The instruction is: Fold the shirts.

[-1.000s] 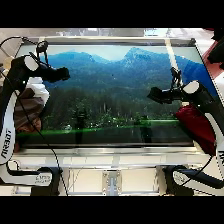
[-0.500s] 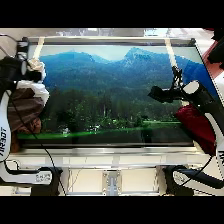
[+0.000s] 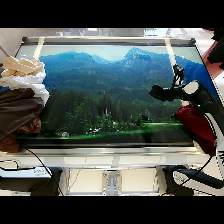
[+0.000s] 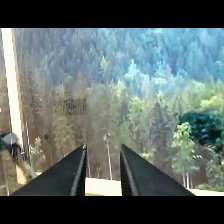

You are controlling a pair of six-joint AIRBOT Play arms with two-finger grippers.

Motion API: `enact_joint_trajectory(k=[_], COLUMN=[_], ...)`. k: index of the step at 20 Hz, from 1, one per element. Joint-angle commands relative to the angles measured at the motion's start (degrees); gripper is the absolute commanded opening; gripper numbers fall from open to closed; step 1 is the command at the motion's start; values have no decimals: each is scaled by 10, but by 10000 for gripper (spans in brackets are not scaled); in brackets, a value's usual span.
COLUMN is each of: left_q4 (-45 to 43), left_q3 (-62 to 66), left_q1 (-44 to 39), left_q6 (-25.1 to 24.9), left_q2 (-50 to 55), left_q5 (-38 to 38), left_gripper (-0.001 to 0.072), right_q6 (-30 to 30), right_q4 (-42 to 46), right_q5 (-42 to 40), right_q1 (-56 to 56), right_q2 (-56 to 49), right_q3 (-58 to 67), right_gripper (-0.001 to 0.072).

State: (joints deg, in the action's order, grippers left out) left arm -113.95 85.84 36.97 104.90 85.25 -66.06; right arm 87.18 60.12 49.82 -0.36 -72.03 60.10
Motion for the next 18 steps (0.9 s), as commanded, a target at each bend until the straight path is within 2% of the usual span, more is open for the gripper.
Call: enact_joint_trajectory(k=[1,6,11,13,18], left_q4=[145,310,535,570,570], left_q3=[0,0,0,0,0], left_q1=[110,176,176,176,176], left_q6=[18,14,-66,-79,-82], left_q2=[10,47,89,92,98], left_q5=[38,102,158,176,182], left_gripper=[672,672,672,672,670], right_q6=[0,0,0,0,0], right_q4=[1,-10,-10,-10,-10], right_q5=[-5,-12,-12,-12,-29], right_q1=[0,0,0,0,0], right_q2=[0,0,0,0,0], right_q3=[0,0,0,0,0], right_gripper=[273,273,273,273,272])
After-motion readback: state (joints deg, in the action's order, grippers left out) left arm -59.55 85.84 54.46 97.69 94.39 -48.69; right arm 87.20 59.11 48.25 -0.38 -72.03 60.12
